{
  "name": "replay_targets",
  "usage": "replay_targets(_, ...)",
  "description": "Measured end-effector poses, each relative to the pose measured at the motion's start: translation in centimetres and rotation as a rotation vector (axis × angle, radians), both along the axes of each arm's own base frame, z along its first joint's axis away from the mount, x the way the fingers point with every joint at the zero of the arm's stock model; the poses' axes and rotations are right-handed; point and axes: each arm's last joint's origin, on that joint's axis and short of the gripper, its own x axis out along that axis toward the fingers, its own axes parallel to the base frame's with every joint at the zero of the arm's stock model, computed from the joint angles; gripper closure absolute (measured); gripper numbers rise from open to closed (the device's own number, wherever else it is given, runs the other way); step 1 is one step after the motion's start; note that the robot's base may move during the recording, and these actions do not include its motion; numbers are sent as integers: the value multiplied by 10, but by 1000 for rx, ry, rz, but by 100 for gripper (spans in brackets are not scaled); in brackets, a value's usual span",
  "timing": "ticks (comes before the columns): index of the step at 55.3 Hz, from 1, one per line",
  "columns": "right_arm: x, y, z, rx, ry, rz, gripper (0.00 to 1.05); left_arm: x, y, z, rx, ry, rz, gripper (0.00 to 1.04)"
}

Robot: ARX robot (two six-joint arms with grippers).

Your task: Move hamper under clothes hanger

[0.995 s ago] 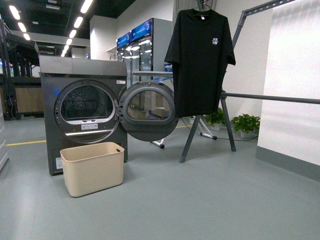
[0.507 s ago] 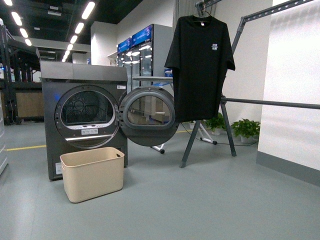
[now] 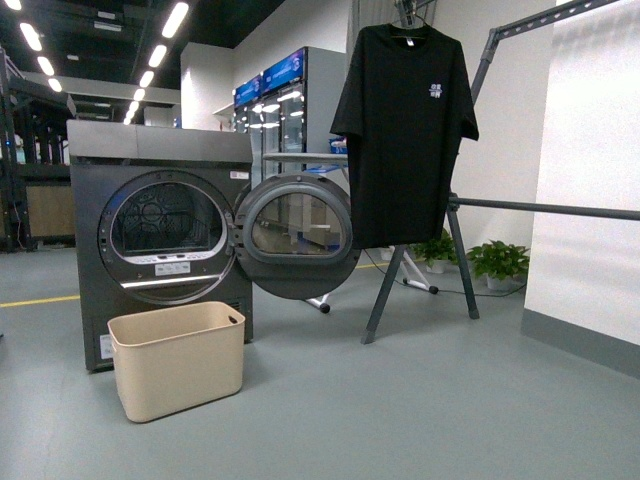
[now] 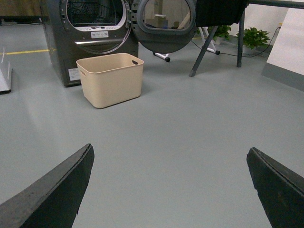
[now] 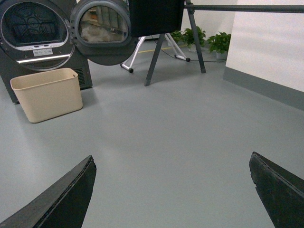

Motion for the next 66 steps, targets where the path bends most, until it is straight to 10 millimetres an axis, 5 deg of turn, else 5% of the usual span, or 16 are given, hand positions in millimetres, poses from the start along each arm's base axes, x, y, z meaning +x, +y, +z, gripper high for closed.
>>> replay_targets(66, 0, 0, 0, 0, -2, 3, 8, 0, 0, 0, -1, 0, 3, 7)
